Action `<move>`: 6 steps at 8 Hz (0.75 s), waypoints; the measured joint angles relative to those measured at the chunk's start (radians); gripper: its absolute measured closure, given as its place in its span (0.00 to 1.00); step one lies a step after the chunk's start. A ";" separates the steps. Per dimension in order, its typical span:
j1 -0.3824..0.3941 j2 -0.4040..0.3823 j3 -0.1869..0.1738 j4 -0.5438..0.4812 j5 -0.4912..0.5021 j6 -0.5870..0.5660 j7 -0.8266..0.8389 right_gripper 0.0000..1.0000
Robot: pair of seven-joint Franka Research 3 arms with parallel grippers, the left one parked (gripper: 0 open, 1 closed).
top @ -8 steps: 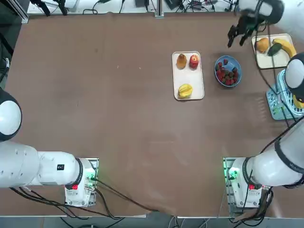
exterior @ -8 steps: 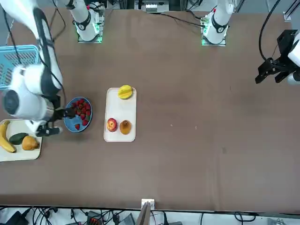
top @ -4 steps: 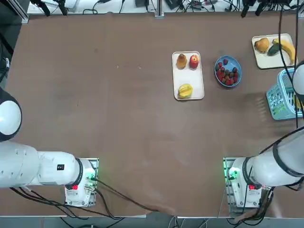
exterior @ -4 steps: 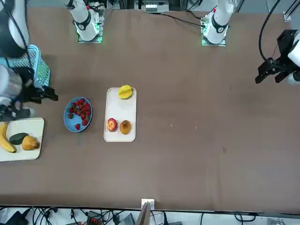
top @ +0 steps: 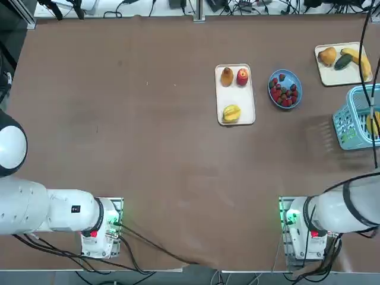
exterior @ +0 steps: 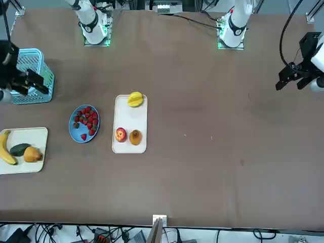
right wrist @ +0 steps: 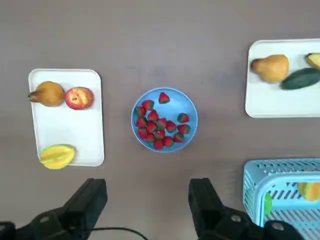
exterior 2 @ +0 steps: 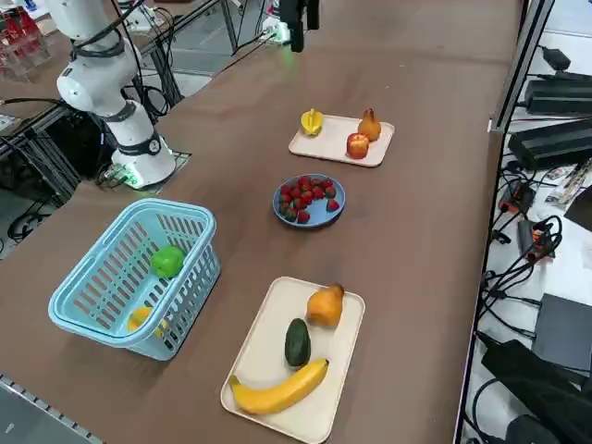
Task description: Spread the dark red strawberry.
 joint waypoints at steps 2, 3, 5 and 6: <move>-0.019 -0.105 0.022 -0.128 -0.015 0.004 0.001 0.00; -0.022 -0.143 0.027 -0.169 -0.023 0.005 0.001 0.00; -0.022 -0.181 0.040 -0.197 -0.028 0.007 0.001 0.00; -0.022 -0.186 0.042 -0.197 -0.029 0.009 0.001 0.00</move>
